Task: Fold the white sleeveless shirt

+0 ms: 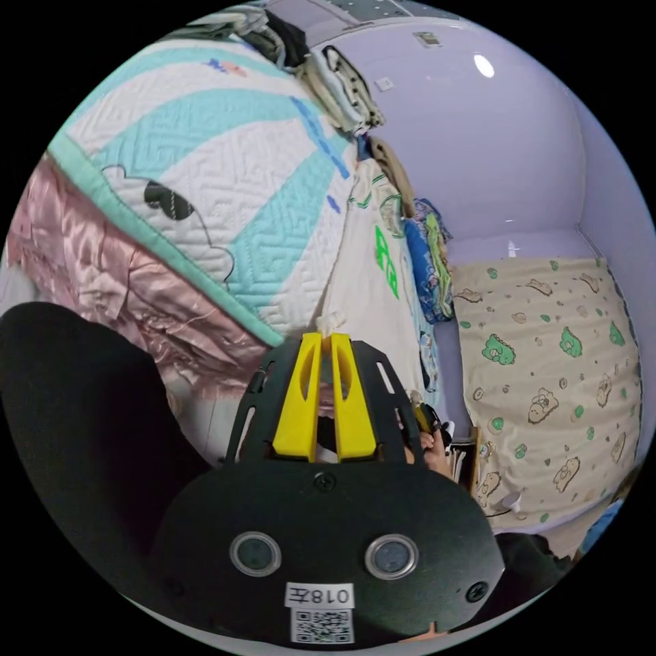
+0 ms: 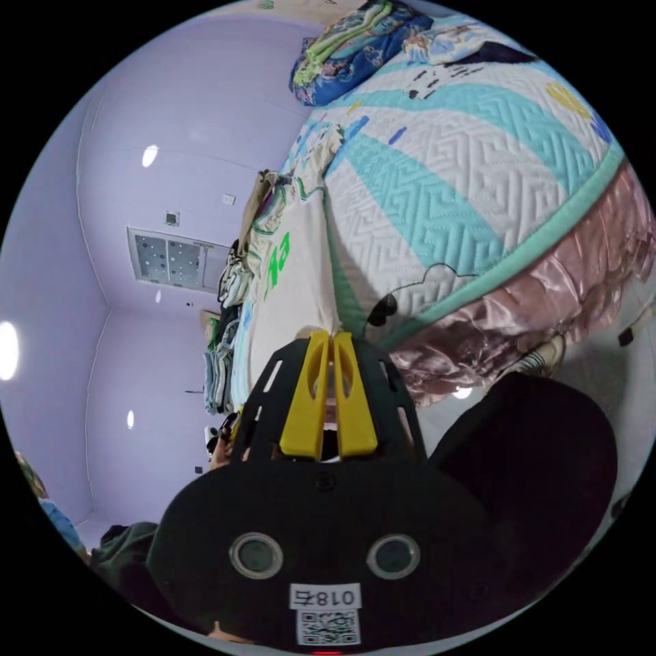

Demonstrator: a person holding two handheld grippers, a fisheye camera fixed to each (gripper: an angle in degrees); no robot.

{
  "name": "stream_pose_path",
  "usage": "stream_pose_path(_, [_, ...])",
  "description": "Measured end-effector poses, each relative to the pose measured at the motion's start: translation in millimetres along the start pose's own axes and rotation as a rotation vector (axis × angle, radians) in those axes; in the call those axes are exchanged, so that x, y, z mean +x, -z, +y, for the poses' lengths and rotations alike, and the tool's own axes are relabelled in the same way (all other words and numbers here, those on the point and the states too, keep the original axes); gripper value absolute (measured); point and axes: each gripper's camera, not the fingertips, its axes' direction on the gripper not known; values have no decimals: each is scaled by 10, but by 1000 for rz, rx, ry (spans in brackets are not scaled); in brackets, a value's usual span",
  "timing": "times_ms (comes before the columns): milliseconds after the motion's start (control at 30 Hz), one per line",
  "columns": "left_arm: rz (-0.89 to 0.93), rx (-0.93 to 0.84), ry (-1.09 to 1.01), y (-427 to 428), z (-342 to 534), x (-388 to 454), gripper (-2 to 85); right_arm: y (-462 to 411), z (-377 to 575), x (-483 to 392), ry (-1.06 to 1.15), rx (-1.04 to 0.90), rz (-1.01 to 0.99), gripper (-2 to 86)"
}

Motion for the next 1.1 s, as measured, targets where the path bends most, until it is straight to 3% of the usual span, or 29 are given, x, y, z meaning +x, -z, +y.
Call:
stream_pose_path(133, [-10,62,64,198,-45,43,-2,70,-206,-82,-51,-107,125,18])
stream_pose_path(300, [-98,263,-87,519,-80,480,-1,372,-252,-537,117,4,309,44])
stream_pose_path(367, [-68,224,-211,331,-186,762,-6,244,-364,-854,243,-8,284,47])
stream_pose_path(500, [23,-67,-320,-598,-446,1216,-9,-285,-659,-1080,313,-162,218,45])
stream_pose_path(633, [-228,-302,-174,-1192,-506,1176,-8,-854,-893,-770,183,-411,622,25])
stream_pose_path(700, [-229,-280,-118,-1122,-498,1148,-6,-851,-894,-699,154,-443,700,18])
stream_pose_path(800, [-142,-137,-59,-824,-492,1241,2,-596,-930,-813,162,-370,614,13])
stream_pose_path(933, [-203,-30,-202,-589,-562,1762,29,-344,-1024,-1086,283,-241,581,34])
stream_pose_path(1100, [-368,-285,-415,-1038,-726,2338,60,-492,-1305,-945,309,-329,564,92])
